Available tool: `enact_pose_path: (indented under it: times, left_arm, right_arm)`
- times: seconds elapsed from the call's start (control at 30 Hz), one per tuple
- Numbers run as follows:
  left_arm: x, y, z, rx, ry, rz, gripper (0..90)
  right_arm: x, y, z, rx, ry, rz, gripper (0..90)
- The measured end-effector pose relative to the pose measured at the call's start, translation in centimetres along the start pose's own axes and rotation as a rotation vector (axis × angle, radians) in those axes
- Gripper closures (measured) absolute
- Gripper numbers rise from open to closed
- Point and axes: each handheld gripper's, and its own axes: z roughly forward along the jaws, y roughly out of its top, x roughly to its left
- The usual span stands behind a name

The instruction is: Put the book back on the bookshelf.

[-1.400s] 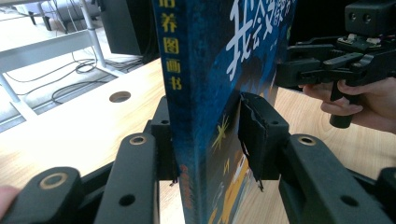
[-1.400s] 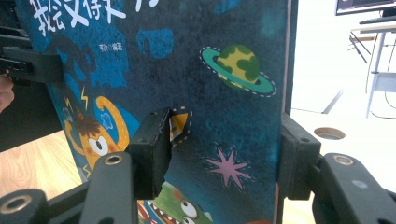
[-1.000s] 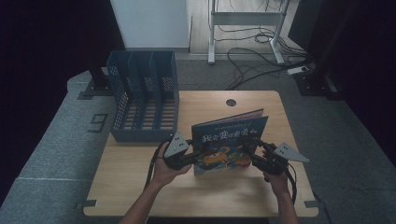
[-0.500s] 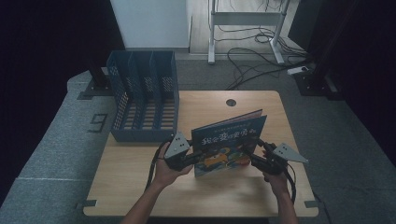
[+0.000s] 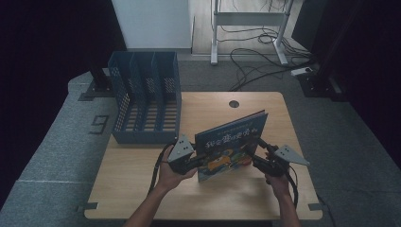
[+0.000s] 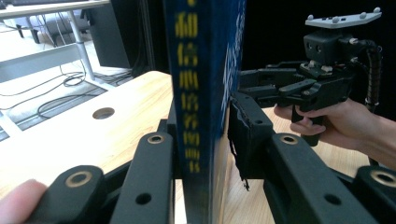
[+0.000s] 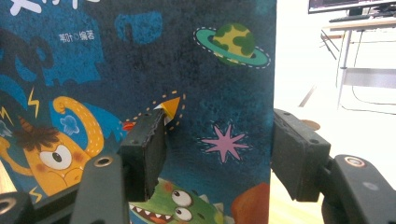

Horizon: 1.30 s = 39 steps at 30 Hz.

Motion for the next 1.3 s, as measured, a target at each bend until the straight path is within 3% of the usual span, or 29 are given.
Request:
enact_pose_path:
  times: [0.13, 0.2, 0.4, 0.53, 0.6, 0.73, 0.87, 1.07, 1.3]
  left_arm:
    - [-0.1, 0.2, 0.0, 0.007, 0.008, 0.010, 70.6]
    - [-0.1, 0.3, -0.1, 0.004, 0.035, 0.015, 70.1]
    - [0.4, 0.3, -0.5, -0.007, 0.039, -0.010, 68.3]
    - [0.6, 0.3, -0.5, -0.015, 0.027, -0.005, 66.8]
    - [0.6, 0.3, -0.3, -0.011, -0.005, -0.011, 66.1]
    - [0.2, 0.3, 0.1, -0.002, -0.002, 0.002, 65.2]
    - [0.1, 0.4, -0.2, -0.033, 0.003, -0.008, 67.6]
    - [-0.1, 0.4, -0.3, -0.047, -0.025, -0.013, 76.4]
    - [-0.4, 0.3, -0.4, -0.052, -0.040, -0.015, 81.1]
  right_arm:
    - [0.1, 0.0, 0.1, -0.004, 0.002, 0.012, 37.4]
    - [0.3, -0.1, 0.2, -0.009, -0.002, 0.021, 38.2]
    - [0.6, -0.1, 0.5, -0.007, 0.004, 0.007, 40.8]
    - [0.7, -0.1, 0.5, -0.007, 0.009, 0.008, 41.4]
    - [0.6, -0.1, 0.5, -0.007, 0.018, 0.011, 42.4]
    - [0.9, -0.1, 0.7, -0.004, 0.044, 0.001, 42.6]
    - [1.4, -0.1, 0.9, 0.002, 0.055, -0.011, 41.4]
    - [1.4, -0.2, 1.2, 0.001, 0.067, -0.004, 39.9]
    - [1.4, -0.6, 1.7, 0.044, 0.056, -0.001, 35.8]
